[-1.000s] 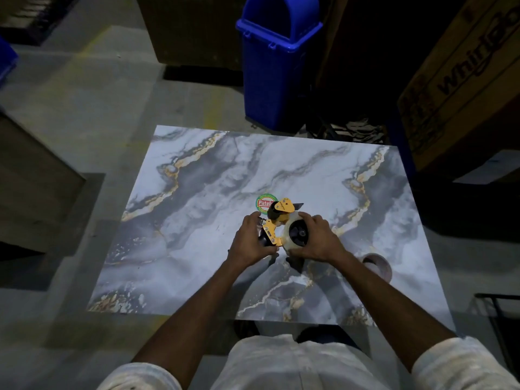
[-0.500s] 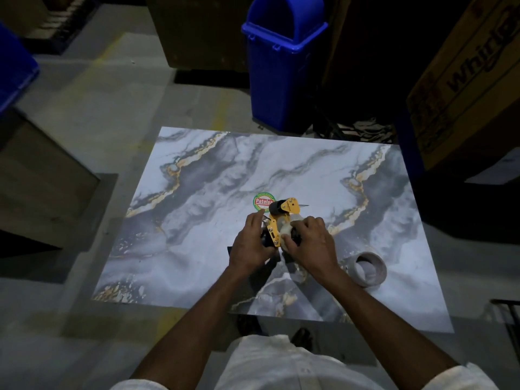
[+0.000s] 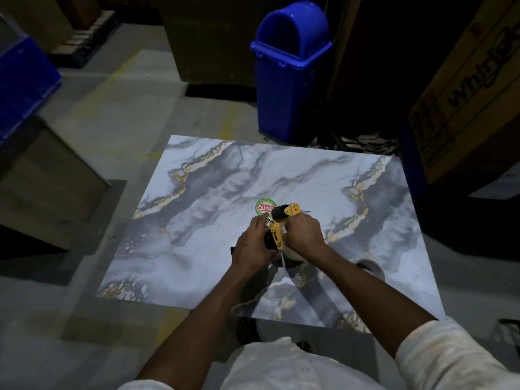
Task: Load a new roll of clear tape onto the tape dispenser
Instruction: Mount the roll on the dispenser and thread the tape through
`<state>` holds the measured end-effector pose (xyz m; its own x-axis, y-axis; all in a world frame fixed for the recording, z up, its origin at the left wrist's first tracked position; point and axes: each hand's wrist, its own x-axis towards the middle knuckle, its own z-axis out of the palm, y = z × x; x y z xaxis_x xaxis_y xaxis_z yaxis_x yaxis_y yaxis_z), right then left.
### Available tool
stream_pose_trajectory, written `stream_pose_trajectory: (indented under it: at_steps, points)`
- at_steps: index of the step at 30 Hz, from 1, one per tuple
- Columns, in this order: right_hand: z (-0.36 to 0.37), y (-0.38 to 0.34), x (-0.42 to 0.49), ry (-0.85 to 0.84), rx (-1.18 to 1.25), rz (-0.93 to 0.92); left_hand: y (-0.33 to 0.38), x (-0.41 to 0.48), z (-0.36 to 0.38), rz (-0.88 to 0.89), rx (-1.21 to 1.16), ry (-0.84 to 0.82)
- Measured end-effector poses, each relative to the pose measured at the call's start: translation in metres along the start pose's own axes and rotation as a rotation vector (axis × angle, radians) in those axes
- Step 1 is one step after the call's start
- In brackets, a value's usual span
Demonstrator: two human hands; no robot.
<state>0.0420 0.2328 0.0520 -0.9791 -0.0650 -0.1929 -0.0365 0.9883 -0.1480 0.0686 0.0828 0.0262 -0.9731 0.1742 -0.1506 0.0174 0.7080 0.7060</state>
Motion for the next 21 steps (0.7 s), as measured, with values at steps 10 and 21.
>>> stream_pose_trajectory:
  at_steps: [10,21]
  points:
    - [-0.003,-0.006,0.029,-0.018,-0.108,-0.078,-0.007,0.019,-0.006,0.034,0.076,-0.088]
    - [-0.010,-0.022,0.059,-0.296,-0.334,-0.062,-0.016,0.025,-0.009,0.088,0.067,-0.108]
